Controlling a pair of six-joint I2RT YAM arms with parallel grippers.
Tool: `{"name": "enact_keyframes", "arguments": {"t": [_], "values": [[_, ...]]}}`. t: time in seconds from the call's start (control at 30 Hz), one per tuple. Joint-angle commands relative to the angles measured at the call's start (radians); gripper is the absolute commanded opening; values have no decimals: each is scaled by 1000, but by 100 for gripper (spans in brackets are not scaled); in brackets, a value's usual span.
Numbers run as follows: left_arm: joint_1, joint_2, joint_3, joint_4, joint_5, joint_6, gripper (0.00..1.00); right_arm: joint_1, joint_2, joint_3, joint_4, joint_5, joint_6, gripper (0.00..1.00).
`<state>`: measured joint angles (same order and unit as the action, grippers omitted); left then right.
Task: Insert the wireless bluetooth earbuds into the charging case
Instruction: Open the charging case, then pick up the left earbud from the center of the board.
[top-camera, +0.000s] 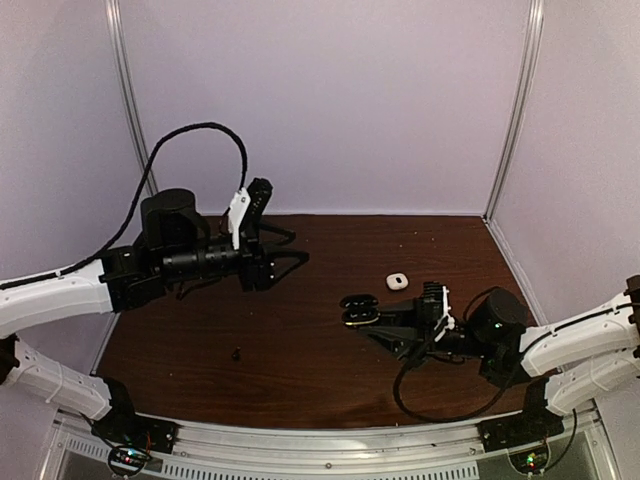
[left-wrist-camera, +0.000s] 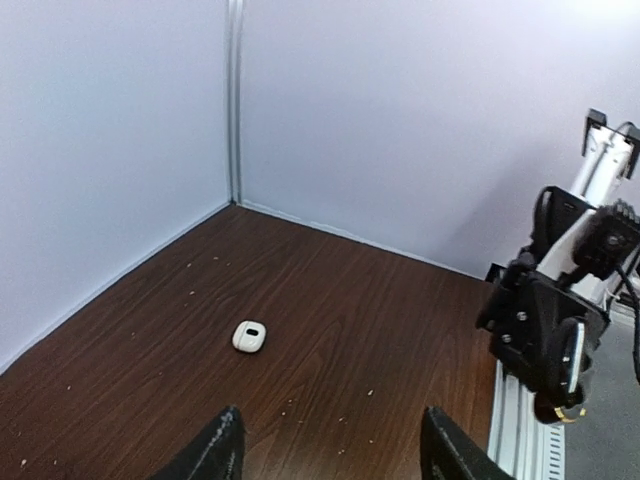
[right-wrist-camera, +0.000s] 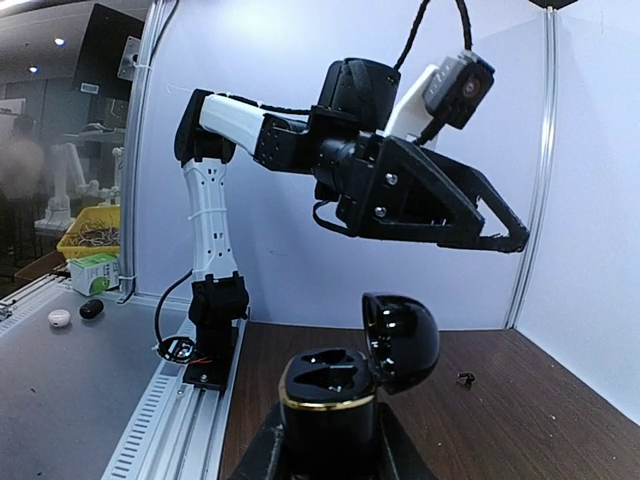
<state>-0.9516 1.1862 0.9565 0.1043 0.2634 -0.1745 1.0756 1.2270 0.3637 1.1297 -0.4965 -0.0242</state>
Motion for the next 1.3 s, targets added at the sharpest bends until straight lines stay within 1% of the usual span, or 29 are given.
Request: {"name": "enact_keyframes", "arguments": {"t": [0.0,0.13,0.3,0.37,0.47,0.63,0.67,0.73,0.87,0.97,1.13,1.2,1.27], "values": [[151,9,-14,-43,5,-152,61,-6,-38,-31,51,35,23,2],[277,41,-3,-133,-10,-198,61,-13,-55,-46,44,44,24,2],[429,122,16,-194,78,-213,64,-21,-67,-60,37,59,20,2],[493,203,75,-274,85,-186,64,-22,-66,-64,35,66,19,2],[574,325,194,-422,78,-91,64,-25,-67,-66,20,83,15,2],[633,508,433,-690,-74,69,64,-30,-87,-70,-19,89,9,2],[651,539,466,-725,-82,82,64,-32,-91,-73,-25,90,10,2],[684,583,493,-744,-61,96,64,-35,-97,-77,-29,94,13,2],[705,670,567,-804,-152,124,64,-37,-98,-77,-31,97,15,2],[724,730,613,-830,-165,150,63,-39,-93,-74,-28,94,17,2],[749,819,660,-859,-209,165,58,-39,-89,-78,-19,97,21,2],[752,848,673,-866,-237,164,57,-39,-91,-77,-21,97,22,2],[754,872,683,-873,-274,194,56,-39,-92,-77,-24,101,23,2]]}}
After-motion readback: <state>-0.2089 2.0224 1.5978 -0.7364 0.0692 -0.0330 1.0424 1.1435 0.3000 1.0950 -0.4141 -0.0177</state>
